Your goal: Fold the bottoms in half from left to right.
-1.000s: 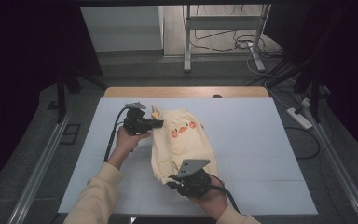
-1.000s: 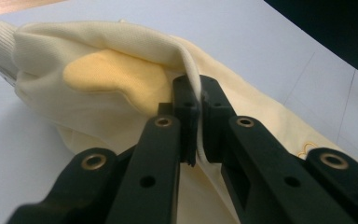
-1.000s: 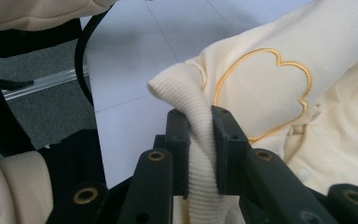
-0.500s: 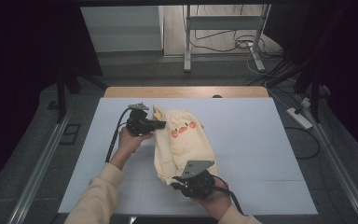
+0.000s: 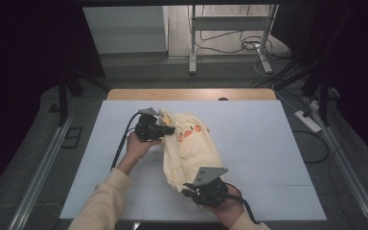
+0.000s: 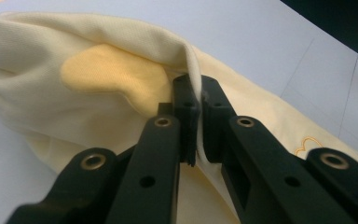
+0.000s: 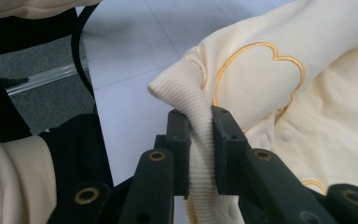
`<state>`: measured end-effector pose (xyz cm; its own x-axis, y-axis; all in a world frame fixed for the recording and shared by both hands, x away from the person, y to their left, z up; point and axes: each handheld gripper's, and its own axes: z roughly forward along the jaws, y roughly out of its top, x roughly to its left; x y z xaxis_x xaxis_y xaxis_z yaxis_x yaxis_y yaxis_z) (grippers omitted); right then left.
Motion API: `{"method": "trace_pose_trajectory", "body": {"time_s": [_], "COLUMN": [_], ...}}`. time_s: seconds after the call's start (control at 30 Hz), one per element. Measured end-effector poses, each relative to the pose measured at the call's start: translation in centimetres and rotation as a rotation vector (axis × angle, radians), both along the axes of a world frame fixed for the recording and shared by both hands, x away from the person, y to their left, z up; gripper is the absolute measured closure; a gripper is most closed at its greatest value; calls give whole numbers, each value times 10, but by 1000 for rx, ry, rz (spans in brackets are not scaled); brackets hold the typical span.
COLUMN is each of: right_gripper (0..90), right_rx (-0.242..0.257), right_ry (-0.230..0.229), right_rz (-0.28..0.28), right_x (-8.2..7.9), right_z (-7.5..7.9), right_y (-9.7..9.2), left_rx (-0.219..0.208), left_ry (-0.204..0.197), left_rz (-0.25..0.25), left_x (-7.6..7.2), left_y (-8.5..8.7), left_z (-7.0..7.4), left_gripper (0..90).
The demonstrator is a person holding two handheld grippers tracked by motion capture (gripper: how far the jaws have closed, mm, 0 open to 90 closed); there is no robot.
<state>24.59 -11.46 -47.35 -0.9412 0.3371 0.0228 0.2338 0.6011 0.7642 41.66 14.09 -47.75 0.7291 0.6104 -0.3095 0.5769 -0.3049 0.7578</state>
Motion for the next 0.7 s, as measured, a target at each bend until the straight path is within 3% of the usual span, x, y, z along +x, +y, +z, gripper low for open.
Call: {"method": "trace_pose_trajectory", "body": {"time_s": [0.7], "right_gripper": [784], "right_rx": [15], "right_ry": [14], "right_rz": [-41], "right_x": [-1], "right_z": [3], "right_y": [-22], "left_rx": [4], "left_ry": [-29], "left_rz": [-7], "left_x": [-1], "left_y": [-20], "left_z": [-1], "left_gripper": [855]}}
